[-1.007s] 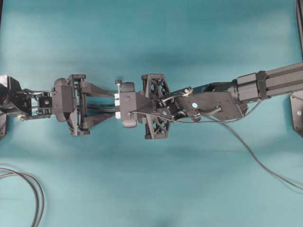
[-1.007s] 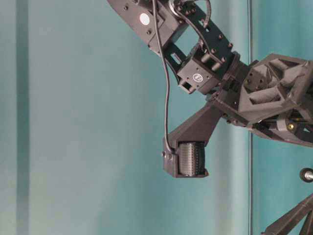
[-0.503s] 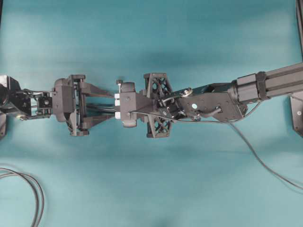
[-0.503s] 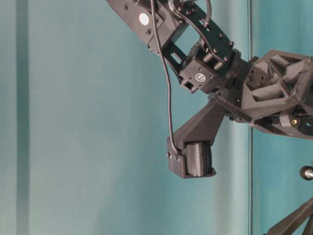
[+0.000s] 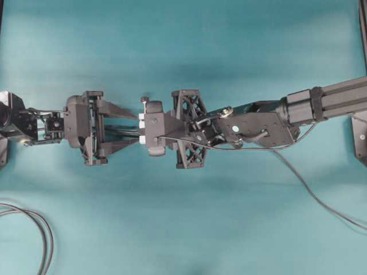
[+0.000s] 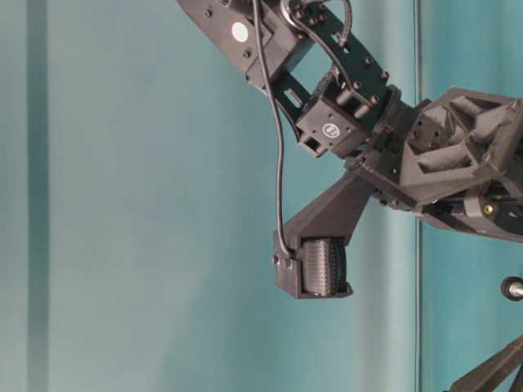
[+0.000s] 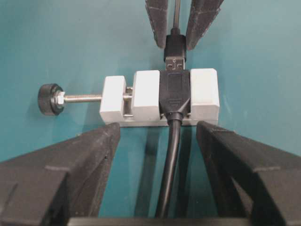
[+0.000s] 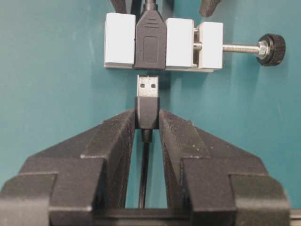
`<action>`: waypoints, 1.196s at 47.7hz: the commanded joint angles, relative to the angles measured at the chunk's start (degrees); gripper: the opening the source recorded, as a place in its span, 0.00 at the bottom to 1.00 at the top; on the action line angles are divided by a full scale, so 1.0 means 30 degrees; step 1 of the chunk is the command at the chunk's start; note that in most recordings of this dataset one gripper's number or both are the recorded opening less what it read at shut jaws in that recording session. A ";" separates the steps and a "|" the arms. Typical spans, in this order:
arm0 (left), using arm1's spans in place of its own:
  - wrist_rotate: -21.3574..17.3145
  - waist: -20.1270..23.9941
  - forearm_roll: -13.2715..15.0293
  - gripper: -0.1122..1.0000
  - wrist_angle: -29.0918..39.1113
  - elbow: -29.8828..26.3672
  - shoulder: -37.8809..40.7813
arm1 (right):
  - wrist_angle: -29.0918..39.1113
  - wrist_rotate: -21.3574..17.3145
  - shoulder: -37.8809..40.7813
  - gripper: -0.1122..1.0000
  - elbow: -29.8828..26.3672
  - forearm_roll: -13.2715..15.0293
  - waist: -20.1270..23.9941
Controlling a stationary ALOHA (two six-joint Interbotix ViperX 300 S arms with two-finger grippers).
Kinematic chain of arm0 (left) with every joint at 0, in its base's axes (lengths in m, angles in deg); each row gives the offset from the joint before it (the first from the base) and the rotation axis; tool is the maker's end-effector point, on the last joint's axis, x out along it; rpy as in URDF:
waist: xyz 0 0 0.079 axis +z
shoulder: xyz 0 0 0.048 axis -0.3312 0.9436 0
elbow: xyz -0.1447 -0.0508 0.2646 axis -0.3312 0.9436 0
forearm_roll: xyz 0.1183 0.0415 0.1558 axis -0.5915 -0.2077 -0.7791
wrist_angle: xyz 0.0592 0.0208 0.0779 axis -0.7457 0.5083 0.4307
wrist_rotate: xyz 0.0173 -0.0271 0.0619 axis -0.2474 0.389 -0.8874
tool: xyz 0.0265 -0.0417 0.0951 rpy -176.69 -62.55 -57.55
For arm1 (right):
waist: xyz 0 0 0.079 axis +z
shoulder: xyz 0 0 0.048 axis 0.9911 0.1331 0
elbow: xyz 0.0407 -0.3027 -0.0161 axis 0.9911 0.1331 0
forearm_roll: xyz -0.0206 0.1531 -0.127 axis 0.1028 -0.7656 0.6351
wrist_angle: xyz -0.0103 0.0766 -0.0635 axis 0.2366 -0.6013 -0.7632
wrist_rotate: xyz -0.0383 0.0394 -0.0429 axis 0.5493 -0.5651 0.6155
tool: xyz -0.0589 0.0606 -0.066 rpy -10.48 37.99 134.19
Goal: Insert the USB cable into the female connector supported by the left arm.
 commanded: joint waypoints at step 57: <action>-0.0352 0.0059 -0.0029 0.78 0.1963 -0.0381 -0.1025 | 0.0176 0.0029 -0.0879 0.29 -0.1084 0.0850 0.0205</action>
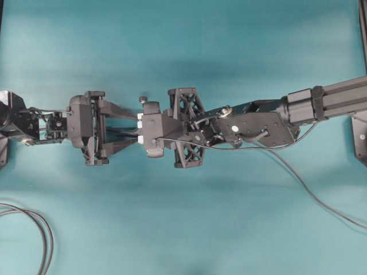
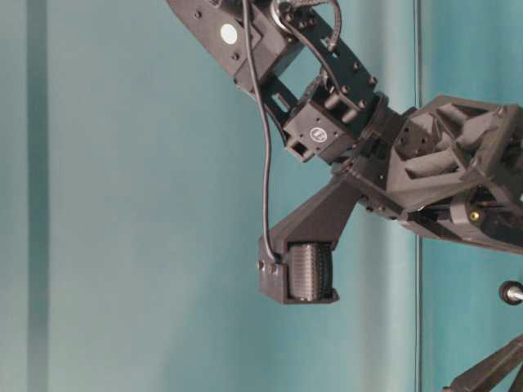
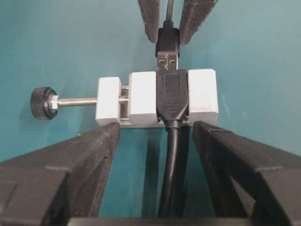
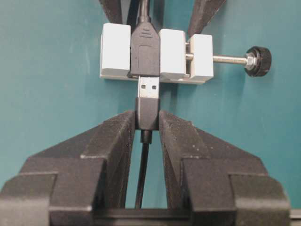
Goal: Insert the USB cable into the female connector supported by the left arm.
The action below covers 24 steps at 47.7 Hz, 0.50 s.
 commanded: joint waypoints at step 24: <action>-0.1289 0.0059 0.0000 0.78 0.3193 -0.0732 -0.1729 | 0.0059 -0.0088 -0.0410 0.29 -0.0791 0.0088 0.0439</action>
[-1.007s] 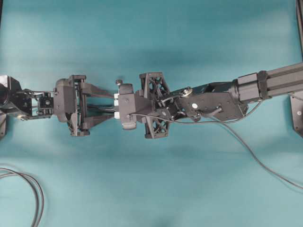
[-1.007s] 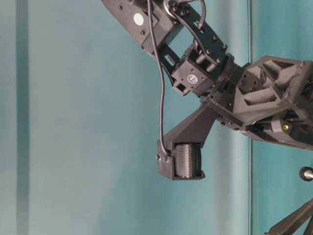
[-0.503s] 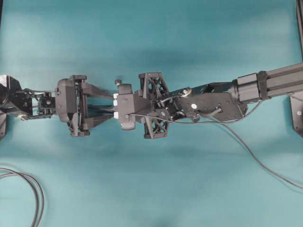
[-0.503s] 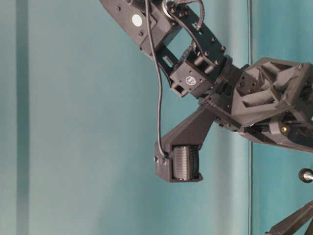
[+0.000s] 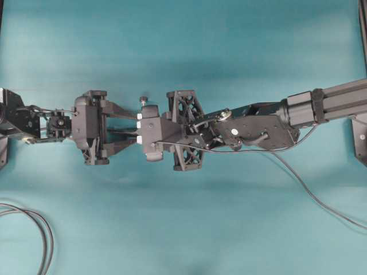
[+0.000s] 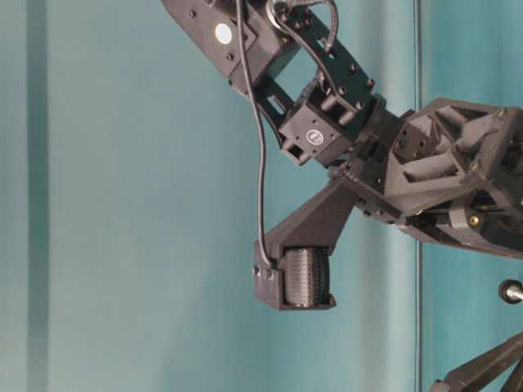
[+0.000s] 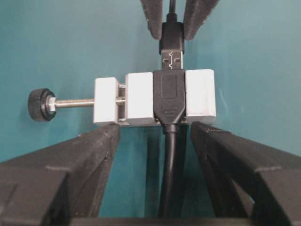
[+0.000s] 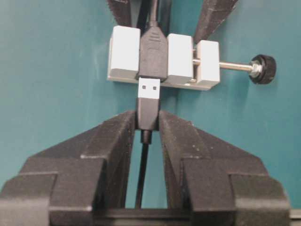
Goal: Insert the USB cable into the female connector supported by the left arm.
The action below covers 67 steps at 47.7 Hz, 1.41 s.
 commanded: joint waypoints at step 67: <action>-0.0205 -0.0645 0.0000 0.78 0.8848 -0.2988 -0.2373 | 0.1201 -0.0117 0.0176 0.29 -0.1699 0.0059 0.0117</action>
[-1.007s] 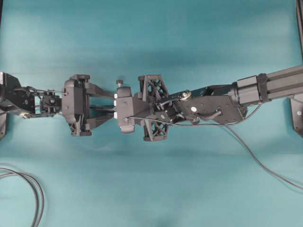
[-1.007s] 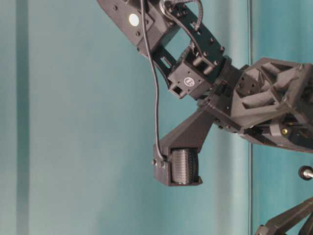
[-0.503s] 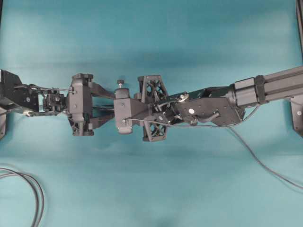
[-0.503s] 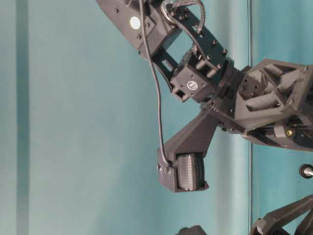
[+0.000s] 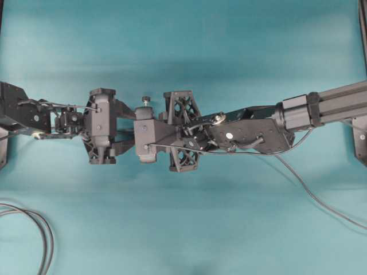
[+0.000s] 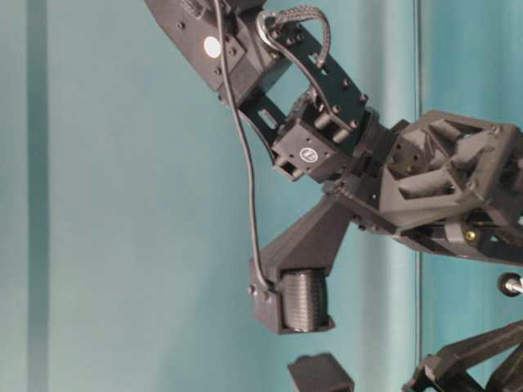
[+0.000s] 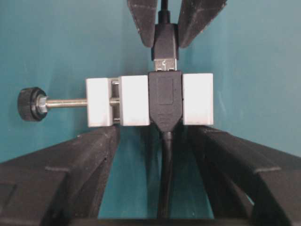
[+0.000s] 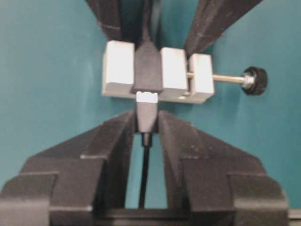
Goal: Insert the USB cable into the female connector supported by the left arm.
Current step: 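Open both grippers to release the connected cables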
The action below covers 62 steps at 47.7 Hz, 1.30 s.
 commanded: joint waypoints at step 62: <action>0.0000 -0.0527 -0.0059 0.78 -0.3281 0.3604 -0.3721 | -0.1025 -0.2871 -0.3457 0.67 0.3457 0.0088 -0.0205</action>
